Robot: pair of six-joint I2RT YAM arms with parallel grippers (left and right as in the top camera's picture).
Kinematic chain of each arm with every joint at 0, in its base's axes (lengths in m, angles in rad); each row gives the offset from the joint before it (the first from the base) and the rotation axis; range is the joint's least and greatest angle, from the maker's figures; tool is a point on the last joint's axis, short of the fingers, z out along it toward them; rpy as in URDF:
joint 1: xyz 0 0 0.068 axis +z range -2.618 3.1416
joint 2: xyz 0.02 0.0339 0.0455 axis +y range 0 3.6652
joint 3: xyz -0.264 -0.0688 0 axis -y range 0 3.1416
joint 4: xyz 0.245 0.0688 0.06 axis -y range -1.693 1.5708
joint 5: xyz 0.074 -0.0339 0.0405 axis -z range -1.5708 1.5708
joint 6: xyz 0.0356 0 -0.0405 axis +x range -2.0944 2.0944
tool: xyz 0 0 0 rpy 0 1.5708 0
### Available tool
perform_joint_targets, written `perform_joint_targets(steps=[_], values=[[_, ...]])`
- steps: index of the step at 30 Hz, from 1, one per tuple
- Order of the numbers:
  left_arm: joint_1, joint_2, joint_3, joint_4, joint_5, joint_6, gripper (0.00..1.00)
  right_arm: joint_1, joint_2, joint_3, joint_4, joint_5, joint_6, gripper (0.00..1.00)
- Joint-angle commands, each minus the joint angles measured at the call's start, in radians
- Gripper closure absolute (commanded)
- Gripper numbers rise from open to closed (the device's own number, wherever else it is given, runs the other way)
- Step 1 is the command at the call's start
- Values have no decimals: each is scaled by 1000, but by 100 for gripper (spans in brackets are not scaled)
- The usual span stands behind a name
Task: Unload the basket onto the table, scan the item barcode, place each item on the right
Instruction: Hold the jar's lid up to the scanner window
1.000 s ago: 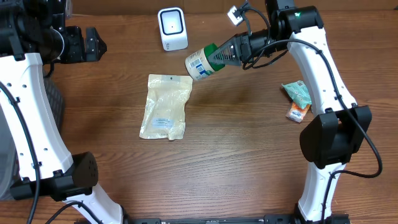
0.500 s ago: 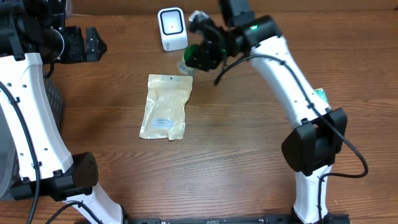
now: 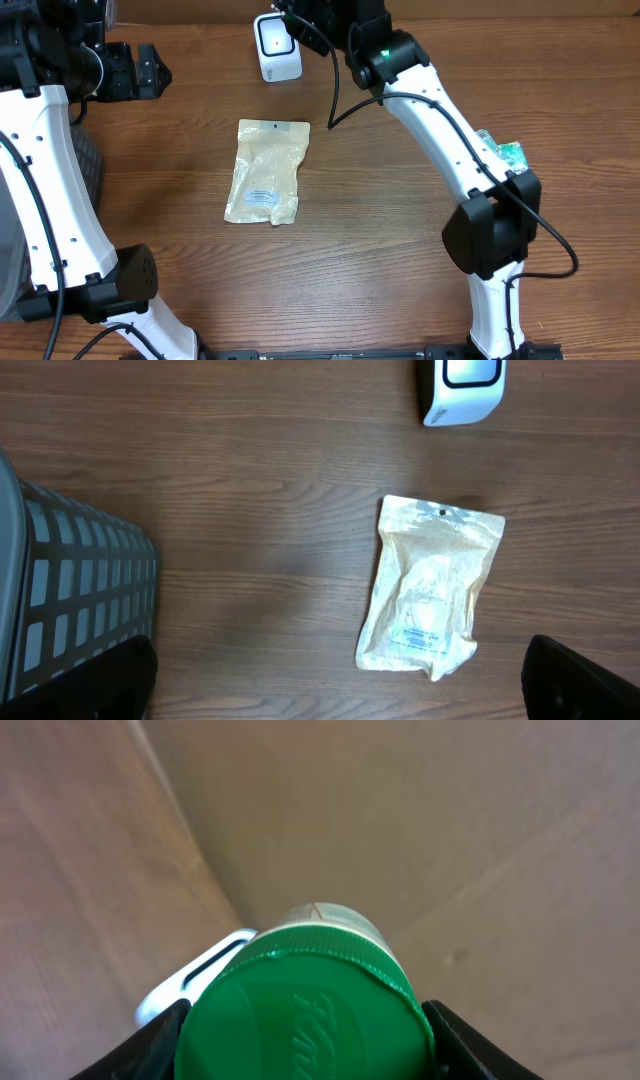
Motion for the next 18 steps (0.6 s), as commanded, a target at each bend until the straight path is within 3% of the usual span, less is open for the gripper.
perform_joint_targets(steps=[1,4,12,18], values=[[-1,6,0,-2,-3,15,0,0,46,28,77,16,-48,62],[-1,6,0,-2,-4,15,0,0,86,28,165,17,-57,62],[-1,6,0,-2,-3,15,0,0,236,28,363,33,-373,62],[-1,6,0,-2,-3,15,1,-1,270,28,426,40,-494,61]])
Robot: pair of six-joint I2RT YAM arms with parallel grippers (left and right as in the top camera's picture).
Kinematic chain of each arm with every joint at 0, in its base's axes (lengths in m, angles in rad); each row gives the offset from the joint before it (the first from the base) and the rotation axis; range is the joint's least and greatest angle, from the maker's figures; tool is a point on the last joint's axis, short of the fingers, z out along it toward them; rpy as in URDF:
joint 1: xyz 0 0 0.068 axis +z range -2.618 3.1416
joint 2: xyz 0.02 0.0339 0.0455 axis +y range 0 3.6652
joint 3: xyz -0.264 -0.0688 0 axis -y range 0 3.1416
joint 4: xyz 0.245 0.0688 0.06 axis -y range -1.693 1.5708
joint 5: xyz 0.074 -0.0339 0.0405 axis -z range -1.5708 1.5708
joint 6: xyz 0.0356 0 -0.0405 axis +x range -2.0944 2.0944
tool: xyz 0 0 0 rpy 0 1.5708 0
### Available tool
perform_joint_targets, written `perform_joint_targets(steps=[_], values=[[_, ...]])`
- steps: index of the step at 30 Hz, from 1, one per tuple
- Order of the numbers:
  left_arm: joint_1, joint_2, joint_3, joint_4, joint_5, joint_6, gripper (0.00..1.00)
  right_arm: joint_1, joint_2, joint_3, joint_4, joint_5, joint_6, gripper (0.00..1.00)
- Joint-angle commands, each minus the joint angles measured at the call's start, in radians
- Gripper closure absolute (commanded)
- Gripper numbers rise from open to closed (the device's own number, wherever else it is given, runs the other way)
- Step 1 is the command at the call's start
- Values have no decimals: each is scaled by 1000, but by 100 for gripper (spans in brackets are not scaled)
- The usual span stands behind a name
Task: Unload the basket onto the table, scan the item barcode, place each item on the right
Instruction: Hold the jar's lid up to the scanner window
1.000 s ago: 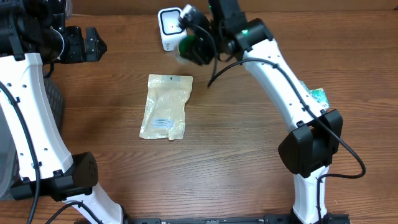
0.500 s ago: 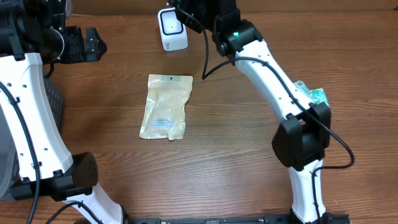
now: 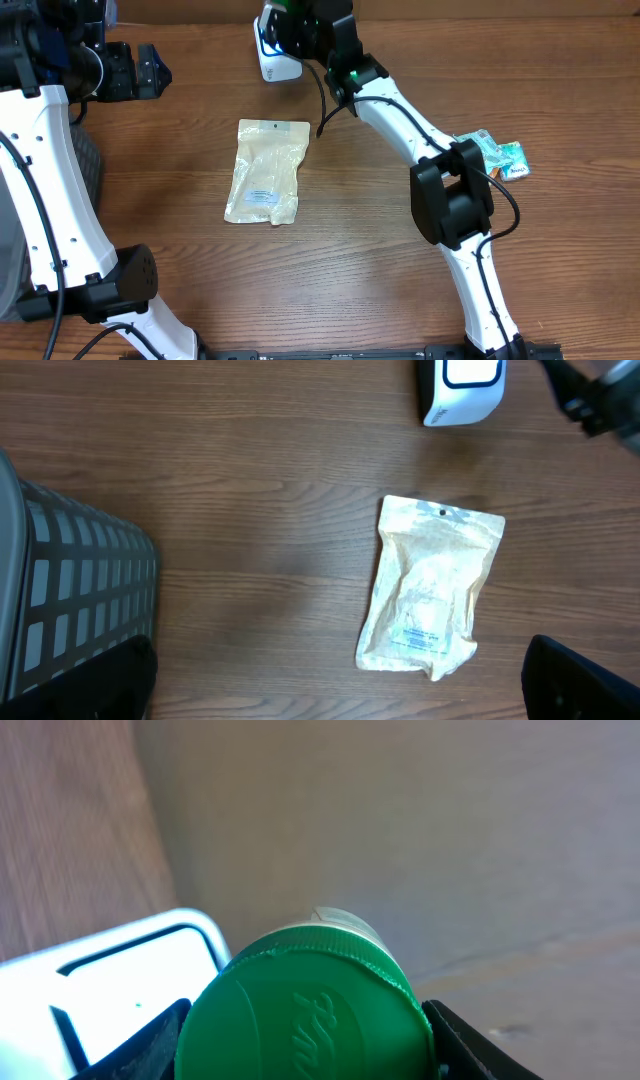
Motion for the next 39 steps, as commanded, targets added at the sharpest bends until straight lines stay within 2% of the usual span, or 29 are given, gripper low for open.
perform_joint_targets(steps=[1,5,11,15,21,32,36,39], values=[[-1,6,0,-2,-4,15,0,-1,-10,28,35,11,-135,60],[-1,6,0,-2,-3,15,0,-1,-10,28,35,10,-215,60],[-1,6,0,-2,-3,15,0,-1,-9,28,35,13,-224,55],[-2,6,0,-2,-3,15,0,-1,1,28,3,13,-362,55],[-1,6,0,-2,-6,15,0,5,16,28,2,14,-460,56],[-1,6,0,-2,-6,15,1,6,18,28,-3,5,-465,56],[-1,6,0,-2,-6,15,1,7,17,28,-3,-94,-462,60],[-1,6,0,-2,-6,15,0,13,13,28,-2,-161,-388,59]])
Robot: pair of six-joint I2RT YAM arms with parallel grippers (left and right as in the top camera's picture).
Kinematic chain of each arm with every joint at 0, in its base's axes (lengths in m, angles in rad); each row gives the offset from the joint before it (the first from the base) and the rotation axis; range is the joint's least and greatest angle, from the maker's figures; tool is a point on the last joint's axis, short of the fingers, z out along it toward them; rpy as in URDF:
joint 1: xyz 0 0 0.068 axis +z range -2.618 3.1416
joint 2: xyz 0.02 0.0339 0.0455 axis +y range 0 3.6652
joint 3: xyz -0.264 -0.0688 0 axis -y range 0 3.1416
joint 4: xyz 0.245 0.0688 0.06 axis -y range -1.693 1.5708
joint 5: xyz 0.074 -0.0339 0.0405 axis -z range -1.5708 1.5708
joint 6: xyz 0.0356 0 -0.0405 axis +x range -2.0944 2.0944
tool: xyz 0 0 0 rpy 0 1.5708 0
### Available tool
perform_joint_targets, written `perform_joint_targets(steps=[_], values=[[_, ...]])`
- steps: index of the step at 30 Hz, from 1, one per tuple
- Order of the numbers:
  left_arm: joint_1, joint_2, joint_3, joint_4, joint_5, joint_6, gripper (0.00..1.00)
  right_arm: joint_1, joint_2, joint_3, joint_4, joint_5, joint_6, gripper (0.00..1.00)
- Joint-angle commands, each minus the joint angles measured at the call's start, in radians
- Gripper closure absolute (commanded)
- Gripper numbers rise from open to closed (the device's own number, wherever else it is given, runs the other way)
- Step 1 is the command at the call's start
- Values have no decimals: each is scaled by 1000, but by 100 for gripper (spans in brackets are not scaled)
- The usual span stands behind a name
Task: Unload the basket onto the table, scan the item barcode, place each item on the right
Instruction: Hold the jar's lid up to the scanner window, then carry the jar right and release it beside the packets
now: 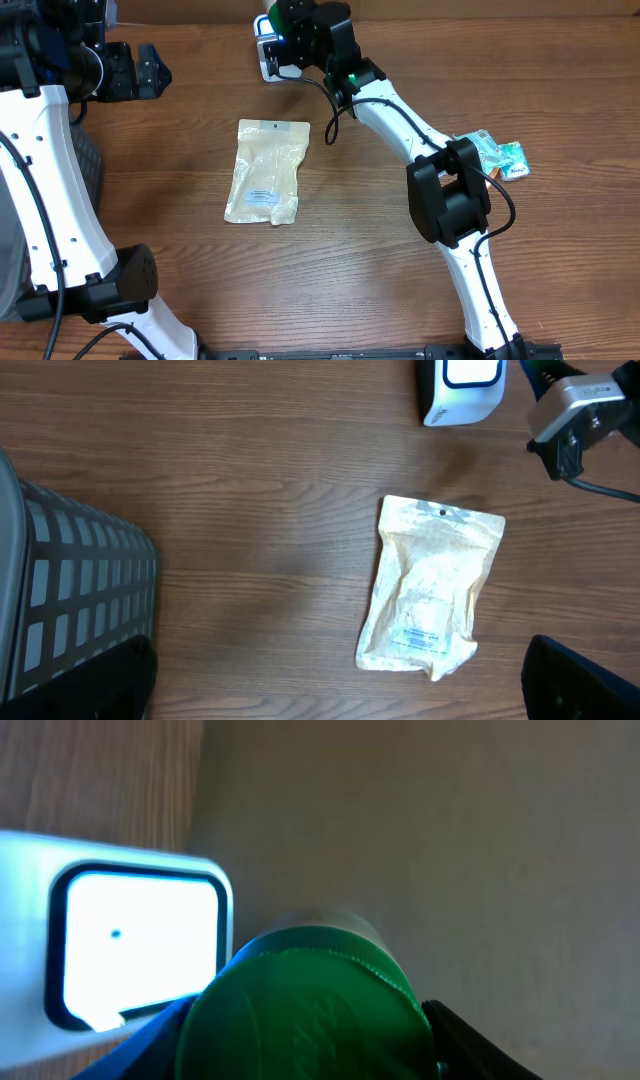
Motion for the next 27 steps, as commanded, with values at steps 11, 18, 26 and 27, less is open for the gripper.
perform_joint_targets(steps=[11,18,26,27], values=[[-1,6,0,-2,-6,15,0,16,-75,28,5,-472,795,52],[-1,6,0,-2,-6,15,1,16,-106,28,-227,-685,1165,52],[-1,6,0,-2,-6,15,1,-42,-167,28,-636,-538,1158,57],[-1,6,0,-2,-6,15,0,-57,-186,29,-674,-509,1153,57]])
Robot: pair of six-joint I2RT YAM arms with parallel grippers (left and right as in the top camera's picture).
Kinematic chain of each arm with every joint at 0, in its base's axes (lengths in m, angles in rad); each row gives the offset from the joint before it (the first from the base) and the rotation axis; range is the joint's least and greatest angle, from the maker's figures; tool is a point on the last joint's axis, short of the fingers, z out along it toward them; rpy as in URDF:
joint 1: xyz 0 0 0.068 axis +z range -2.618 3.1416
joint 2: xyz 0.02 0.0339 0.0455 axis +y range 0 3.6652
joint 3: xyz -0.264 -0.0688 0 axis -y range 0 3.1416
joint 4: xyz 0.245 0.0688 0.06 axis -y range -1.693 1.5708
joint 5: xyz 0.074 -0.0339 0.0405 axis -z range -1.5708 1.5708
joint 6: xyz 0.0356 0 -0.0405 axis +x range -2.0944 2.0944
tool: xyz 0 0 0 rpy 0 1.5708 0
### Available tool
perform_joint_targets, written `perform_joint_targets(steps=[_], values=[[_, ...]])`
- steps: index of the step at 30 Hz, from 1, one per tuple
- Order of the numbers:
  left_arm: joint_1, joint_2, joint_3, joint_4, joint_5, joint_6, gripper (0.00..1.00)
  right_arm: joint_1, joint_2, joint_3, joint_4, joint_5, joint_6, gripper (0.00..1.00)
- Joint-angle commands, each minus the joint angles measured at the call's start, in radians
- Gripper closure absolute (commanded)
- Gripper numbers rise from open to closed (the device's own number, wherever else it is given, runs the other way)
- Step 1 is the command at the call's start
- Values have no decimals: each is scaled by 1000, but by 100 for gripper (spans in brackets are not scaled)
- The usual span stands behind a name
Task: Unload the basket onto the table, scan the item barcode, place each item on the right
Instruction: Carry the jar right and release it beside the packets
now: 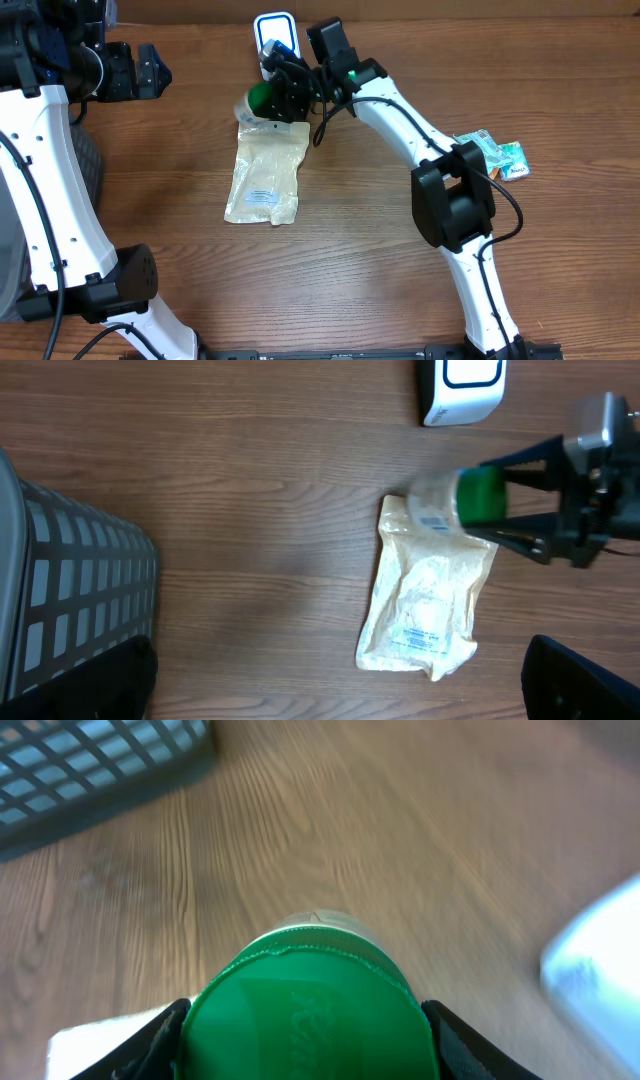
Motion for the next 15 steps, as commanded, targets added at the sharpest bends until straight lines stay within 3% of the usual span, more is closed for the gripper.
perform_joint_targets(steps=[1,8,10,15], values=[[-1,6,0,-2,-6,15,0,-70,-143,27,-66,87,13,57],[-1,6,0,-2,-6,15,0,-161,-290,27,-354,381,-7,56],[-1,6,0,-2,-6,15,0,-179,-310,27,-465,502,-7,52],[-1,6,0,-2,-6,15,1,-217,-299,16,-716,666,-6,54]])
